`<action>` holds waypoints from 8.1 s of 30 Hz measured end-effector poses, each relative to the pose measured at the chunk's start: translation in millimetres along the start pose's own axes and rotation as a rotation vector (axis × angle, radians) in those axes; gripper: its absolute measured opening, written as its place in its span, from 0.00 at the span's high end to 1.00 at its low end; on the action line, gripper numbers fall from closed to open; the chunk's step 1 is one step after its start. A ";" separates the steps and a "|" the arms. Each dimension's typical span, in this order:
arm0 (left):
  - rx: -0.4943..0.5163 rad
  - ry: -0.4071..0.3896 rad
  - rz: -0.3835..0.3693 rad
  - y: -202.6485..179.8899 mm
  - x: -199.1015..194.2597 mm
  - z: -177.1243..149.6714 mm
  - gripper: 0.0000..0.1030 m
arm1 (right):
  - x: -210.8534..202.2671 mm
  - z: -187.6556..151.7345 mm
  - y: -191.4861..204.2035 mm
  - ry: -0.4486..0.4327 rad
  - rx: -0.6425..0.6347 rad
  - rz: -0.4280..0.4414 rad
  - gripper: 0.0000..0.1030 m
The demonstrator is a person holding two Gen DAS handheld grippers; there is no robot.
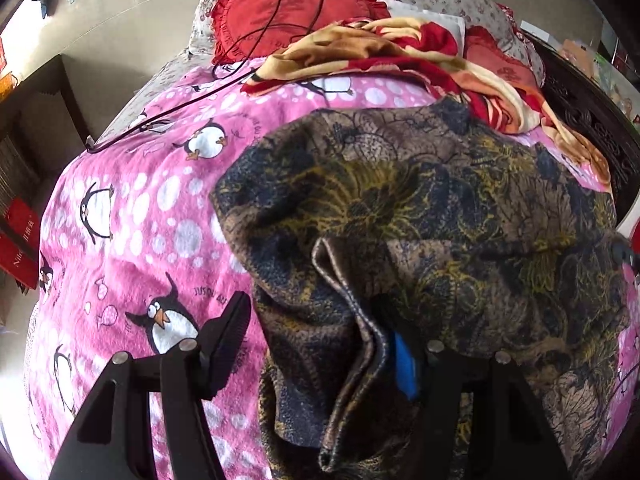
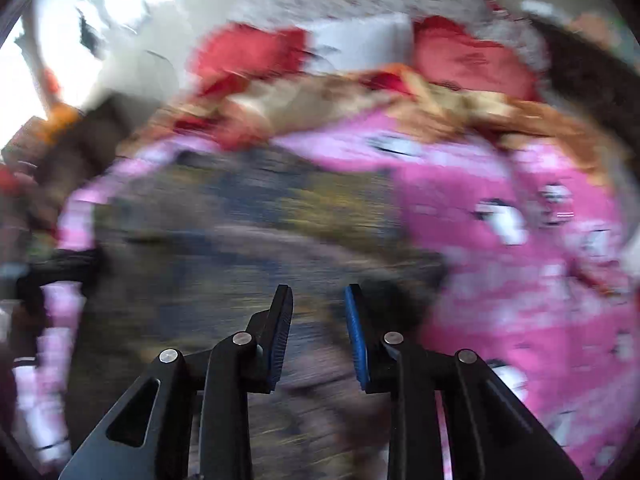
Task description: Fold small clothes
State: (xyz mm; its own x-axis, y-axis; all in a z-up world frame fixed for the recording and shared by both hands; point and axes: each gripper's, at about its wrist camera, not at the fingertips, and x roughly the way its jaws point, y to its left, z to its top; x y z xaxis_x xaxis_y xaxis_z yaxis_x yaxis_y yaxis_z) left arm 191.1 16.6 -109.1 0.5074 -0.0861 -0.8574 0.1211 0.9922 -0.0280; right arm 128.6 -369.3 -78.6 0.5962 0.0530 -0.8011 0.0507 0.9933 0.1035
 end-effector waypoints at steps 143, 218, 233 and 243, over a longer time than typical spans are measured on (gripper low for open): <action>0.007 0.209 -0.184 -13.5 -197.3 -273.2 0.92 | -223.7 -233.2 32.1 0.205 0.077 0.511 1.00; -0.106 -0.029 -0.211 41.1 -63.4 47.9 0.28 | 12.1 77.8 157.3 -0.037 -0.204 0.406 0.84; -0.013 0.173 -0.267 28.5 -39.1 -84.0 0.52 | 76.6 65.2 288.3 0.205 -0.172 0.580 1.00; -0.123 0.155 -0.247 72.0 -53.3 -89.8 0.78 | 99.9 62.1 361.2 0.253 -0.236 0.632 1.00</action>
State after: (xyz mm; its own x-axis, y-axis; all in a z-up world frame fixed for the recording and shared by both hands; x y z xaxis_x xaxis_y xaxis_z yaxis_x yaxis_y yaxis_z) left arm 96.1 100.7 -111.6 0.3384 -0.3206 -0.8847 0.1158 0.9472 -0.2989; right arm 256.2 -11.5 -84.6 0.2492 0.6189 -0.7449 -0.4339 0.7590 0.4854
